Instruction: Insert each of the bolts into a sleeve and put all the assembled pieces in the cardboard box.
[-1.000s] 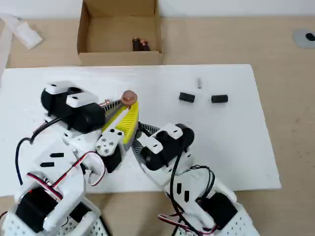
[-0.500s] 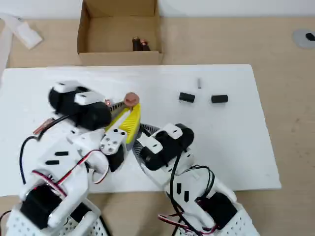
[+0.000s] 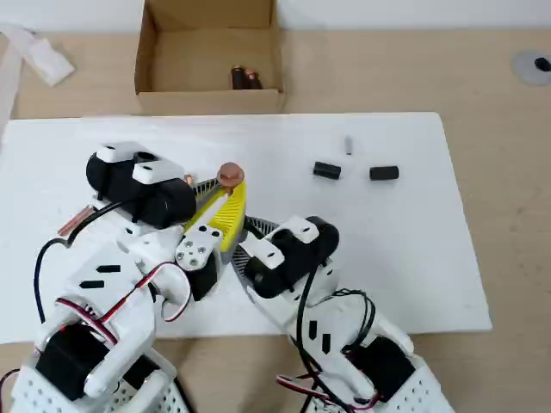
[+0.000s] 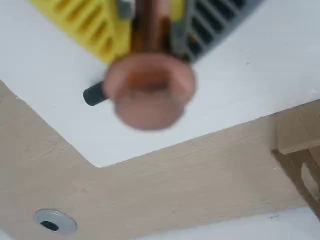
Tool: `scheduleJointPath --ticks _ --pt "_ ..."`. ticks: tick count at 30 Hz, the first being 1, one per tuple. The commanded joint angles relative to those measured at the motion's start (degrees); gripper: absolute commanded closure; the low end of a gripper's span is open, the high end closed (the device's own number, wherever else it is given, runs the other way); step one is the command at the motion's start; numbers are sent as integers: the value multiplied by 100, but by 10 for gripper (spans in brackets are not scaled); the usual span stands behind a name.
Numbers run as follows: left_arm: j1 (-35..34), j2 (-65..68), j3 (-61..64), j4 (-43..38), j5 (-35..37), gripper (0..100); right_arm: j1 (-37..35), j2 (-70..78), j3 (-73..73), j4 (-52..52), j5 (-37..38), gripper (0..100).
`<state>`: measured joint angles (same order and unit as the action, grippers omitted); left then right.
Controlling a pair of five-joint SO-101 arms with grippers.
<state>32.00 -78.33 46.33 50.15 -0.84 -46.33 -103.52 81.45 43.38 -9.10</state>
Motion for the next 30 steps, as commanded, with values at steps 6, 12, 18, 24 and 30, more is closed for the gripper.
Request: scheduleJointPath --ticks 6,12,18,24,30 --pt "-70 -66 -26 -123 9 918 -31 -505 -84 -141 -35 989" --pt "-79 -66 -35 -44 9 897 -31 -505 -110 35 -26 989" --pt "-79 -31 -70 264 9 891 215 -505 -198 53 -26 989" --pt "-79 -22 -316 545 325 864 224 -505 -207 53 -18 989" --pt "-79 -22 -334 554 703 844 224 -505 -207 53 -18 989"
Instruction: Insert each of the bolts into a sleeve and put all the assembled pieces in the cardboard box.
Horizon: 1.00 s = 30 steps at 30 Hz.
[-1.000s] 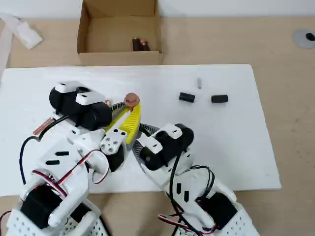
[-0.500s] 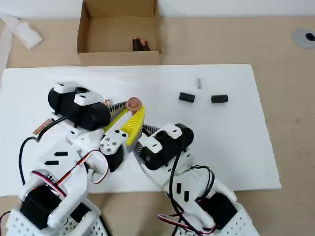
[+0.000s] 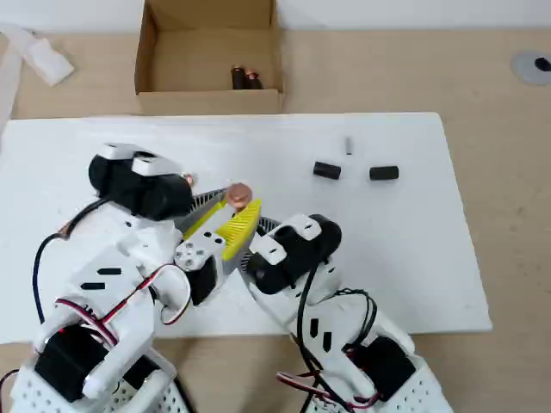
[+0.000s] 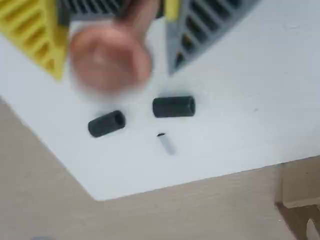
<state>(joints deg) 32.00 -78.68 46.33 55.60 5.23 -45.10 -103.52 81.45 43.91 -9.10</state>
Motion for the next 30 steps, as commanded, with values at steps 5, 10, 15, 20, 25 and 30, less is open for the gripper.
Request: scheduleJointPath --ticks 5,10,15,20,25,30 --pt "-79 13 -360 9 88 843 101 -505 -207 9 -18 989" --pt "-202 -13 -422 -26 44 867 198 -505 -198 -9 -26 989" --pt "-967 -13 -527 -44 -185 995 505 -391 -207 -237 -18 989" --pt "-1978 -31 -492 158 -431 996 857 822 -637 -1196 -18 989" --pt "-3200 13 -352 255 -747 995 1174 3196 -2079 -1943 -18 988" --pt "-3367 13 237 281 -1609 994 1516 5771 -4215 -1996 -18 988"
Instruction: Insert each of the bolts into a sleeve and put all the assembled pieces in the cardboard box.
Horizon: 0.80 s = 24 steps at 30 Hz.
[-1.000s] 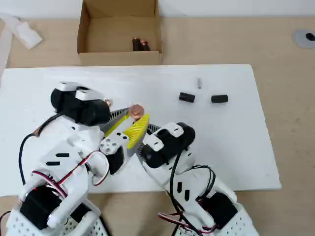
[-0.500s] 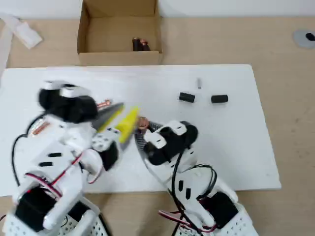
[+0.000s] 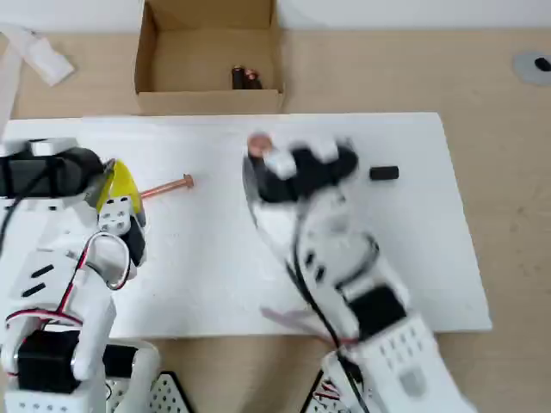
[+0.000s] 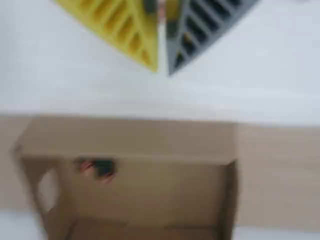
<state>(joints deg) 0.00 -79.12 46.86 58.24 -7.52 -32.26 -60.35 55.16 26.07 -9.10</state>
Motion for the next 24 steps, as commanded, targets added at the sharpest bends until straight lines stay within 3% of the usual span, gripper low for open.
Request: scheduleJointPath --ticks 1,11,24 --pt "-246 57 308 18 -396 994 286 1921 -2026 -211 -18 988" --pt "-527 13 826 26 -932 994 541 6211 -6308 -229 -9 988" --pt "-484 13 826 264 -905 995 980 11442 -11767 -35 -9 988"
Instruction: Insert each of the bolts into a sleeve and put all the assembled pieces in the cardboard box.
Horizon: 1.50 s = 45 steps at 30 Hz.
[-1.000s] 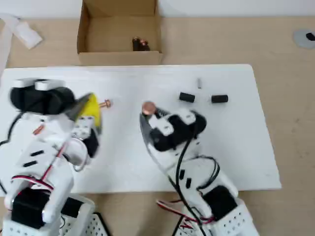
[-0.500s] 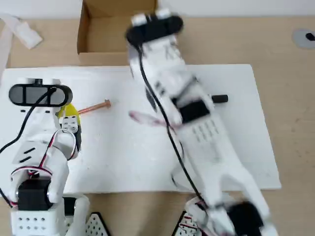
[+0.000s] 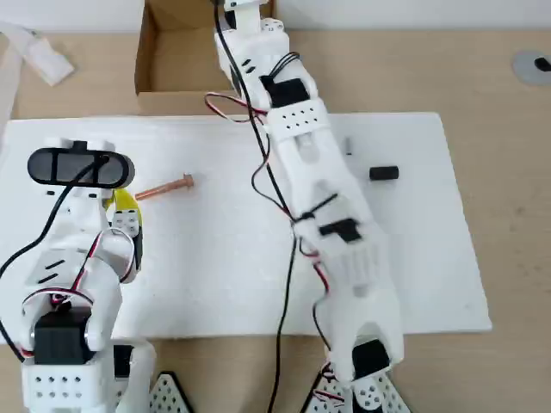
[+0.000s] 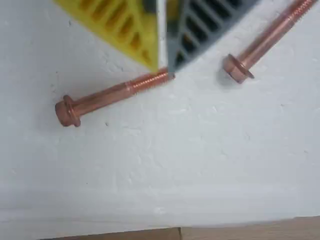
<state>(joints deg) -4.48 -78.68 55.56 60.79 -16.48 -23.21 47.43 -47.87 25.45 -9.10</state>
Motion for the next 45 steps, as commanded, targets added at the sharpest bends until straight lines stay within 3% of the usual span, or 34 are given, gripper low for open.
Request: scheduleJointPath --ticks 1,7,12,20,24,31,36,45 --pt "-35 -31 -44 9 -9 995 75 971 -1807 132 -9 988" --pt "-26 -31 35 18 0 996 57 2316 -3363 730 26 986" --pt "-26 -31 255 18 9 996 13 2870 -3741 1020 703 962" --pt "-26 -31 264 114 158 996 -57 2932 -3820 1495 695 793" --pt "-88 -31 246 88 167 991 -66 2923 -4022 1714 703 765" --pt "-519 180 -9 70 501 882 -40 2563 -4769 2998 686 762" --pt "-862 1279 -651 316 -545 883 57 1411 -4760 4264 677 762" --pt "-1433 4233 -2040 615 -4440 883 136 -110 -4769 6084 677 762"
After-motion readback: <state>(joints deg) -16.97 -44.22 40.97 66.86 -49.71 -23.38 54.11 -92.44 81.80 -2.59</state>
